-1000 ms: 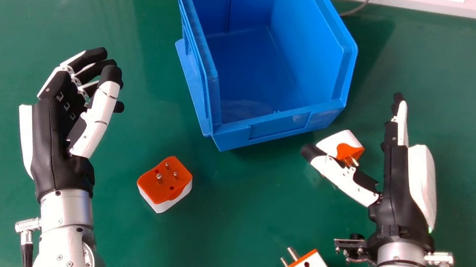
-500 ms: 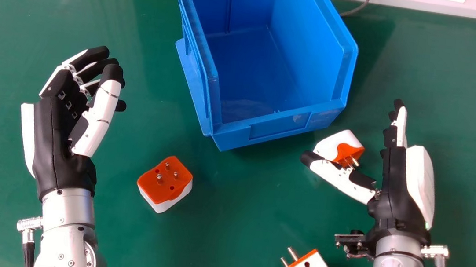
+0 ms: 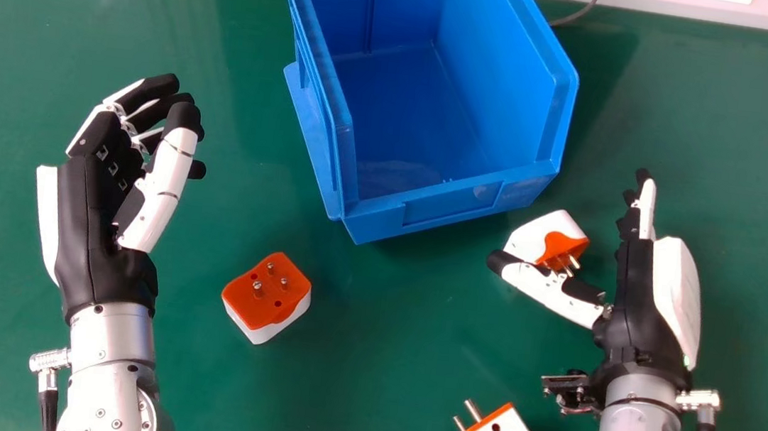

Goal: Pick all objects and put in blue box

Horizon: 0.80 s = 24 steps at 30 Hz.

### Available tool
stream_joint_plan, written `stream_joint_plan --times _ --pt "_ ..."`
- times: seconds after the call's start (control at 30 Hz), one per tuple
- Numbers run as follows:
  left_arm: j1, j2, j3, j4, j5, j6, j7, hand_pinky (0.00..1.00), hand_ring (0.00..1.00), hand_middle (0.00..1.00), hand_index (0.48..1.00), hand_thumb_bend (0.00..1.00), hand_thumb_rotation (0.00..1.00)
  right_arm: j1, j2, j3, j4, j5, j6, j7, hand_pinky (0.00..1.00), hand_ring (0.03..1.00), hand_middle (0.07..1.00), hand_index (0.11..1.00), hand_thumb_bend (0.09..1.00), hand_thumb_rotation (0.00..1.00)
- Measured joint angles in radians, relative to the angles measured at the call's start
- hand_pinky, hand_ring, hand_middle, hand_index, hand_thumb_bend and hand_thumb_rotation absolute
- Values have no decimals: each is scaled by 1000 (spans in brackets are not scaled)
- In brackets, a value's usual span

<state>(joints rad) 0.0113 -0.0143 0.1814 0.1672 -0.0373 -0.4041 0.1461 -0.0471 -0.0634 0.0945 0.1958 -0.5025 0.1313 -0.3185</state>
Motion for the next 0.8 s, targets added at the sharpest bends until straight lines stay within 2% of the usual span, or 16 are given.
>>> stream_joint_plan --times 0.37,0.5,0.63,0.8 --pt "0 -1 0 0 0 -2 3 483 618 687 676 610 484 -30 -61 41 47 -23 10 0 828 907 952 986 907 422" --pt "0 -9 0 0 -1 -1 6 485 620 687 675 603 477 -49 -82 57 67 -27 12 3 822 901 947 976 921 423" --pt "0 -9 1 -1 -2 -1 7 484 619 687 673 604 474 -68 -101 70 88 -30 16 16 818 898 942 969 928 425" --pt "2 -10 0 -22 -1 4 9 485 621 688 673 606 469 -106 -112 83 136 -46 18 18 814 891 932 950 940 428"
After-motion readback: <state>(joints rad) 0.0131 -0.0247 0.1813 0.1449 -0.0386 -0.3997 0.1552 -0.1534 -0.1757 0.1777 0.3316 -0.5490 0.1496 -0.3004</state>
